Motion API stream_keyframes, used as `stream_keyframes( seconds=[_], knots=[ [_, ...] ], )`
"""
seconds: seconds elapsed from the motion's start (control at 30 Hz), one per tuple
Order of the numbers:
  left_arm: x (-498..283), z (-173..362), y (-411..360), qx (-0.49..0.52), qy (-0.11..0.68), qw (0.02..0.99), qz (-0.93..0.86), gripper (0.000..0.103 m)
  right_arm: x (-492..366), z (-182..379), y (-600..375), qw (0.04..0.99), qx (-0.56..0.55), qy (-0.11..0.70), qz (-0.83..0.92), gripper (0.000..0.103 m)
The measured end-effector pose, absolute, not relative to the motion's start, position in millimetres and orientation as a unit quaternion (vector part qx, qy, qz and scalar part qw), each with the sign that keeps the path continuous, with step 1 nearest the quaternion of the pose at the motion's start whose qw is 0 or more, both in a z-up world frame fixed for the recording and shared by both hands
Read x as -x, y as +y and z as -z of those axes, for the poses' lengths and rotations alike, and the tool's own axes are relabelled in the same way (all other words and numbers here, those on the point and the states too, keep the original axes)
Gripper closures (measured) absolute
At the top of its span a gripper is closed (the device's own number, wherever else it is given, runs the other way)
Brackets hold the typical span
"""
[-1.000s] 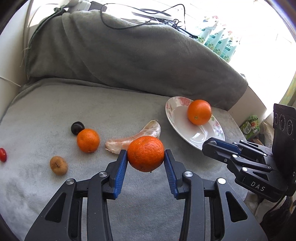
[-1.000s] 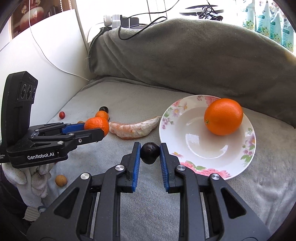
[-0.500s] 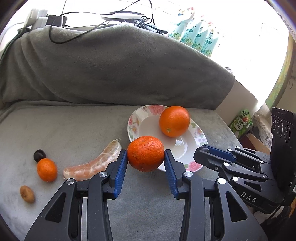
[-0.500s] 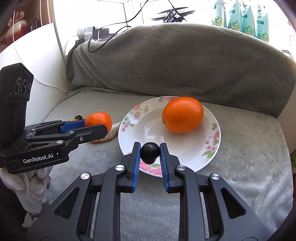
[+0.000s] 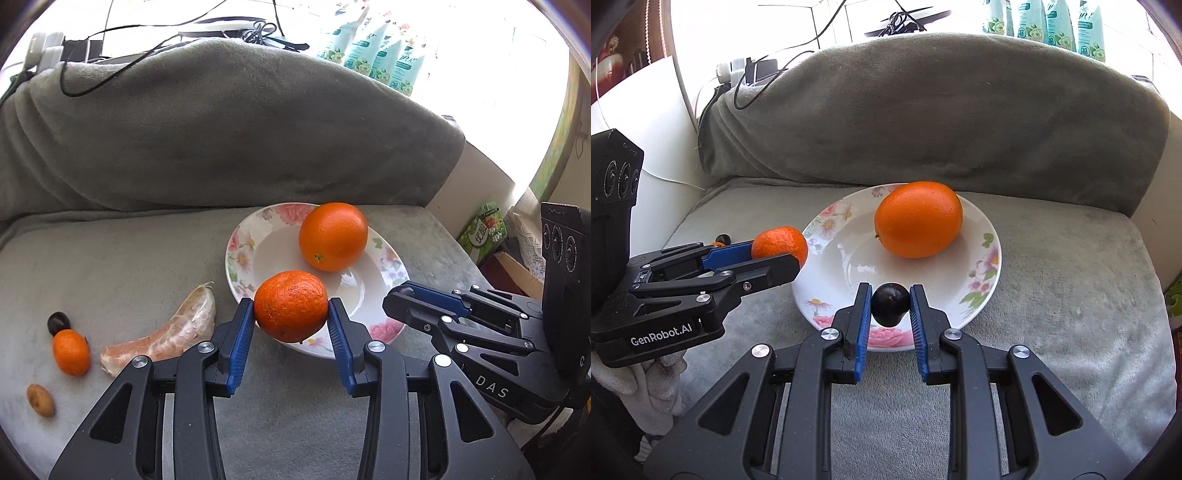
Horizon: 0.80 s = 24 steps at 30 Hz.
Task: Organize fruits
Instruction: 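Place the mandarin and the dark plum into the plate with both grippers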
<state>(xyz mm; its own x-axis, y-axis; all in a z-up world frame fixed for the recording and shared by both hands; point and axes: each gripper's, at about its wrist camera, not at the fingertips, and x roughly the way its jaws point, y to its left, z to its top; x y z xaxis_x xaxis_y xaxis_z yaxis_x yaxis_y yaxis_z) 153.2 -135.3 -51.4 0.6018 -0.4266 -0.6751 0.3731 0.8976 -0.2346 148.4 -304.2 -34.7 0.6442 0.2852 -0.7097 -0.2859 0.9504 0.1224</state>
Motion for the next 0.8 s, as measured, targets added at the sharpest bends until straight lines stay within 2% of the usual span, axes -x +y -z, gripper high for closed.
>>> stream_keyframes(
  seconds=[0.27,0.33,0.37,0.43,0.6,0.67,0.7,0.73,0.8],
  knots=[
    [-155,52,-139,0.028,0.388,0.895,0.22,0.063,-148,36,-305,0.909,0.004,0.388,-0.154,0.081],
    [-154,51,-139,0.028,0.385,0.896,0.219,0.057,-148,35,-306,0.91,0.005,0.387,-0.15,0.078],
    [-154,50,-139,0.028,0.382,0.897,0.219,0.055,-148,34,-306,0.91,0.005,0.386,-0.148,0.075],
    [-153,48,-137,0.028,0.379,0.899,0.217,0.053,-149,33,-308,0.913,0.003,0.382,-0.146,0.058],
    [-155,47,-133,0.031,0.373,0.904,0.209,0.053,-149,32,-311,0.915,0.003,0.38,-0.138,0.055],
    [-155,46,-132,0.03,0.373,0.904,0.205,0.046,-149,32,-313,0.916,0.004,0.379,-0.131,0.044],
    [-155,46,-131,0.03,0.373,0.905,0.202,0.034,-149,31,-313,0.918,0.006,0.376,-0.127,0.032],
    [-154,46,-131,0.032,0.371,0.907,0.199,0.028,-148,30,-313,0.92,0.008,0.372,-0.123,0.026],
    [-153,45,-129,0.036,0.367,0.909,0.196,0.027,-146,29,-314,0.921,0.011,0.369,-0.122,0.024]
  ],
)
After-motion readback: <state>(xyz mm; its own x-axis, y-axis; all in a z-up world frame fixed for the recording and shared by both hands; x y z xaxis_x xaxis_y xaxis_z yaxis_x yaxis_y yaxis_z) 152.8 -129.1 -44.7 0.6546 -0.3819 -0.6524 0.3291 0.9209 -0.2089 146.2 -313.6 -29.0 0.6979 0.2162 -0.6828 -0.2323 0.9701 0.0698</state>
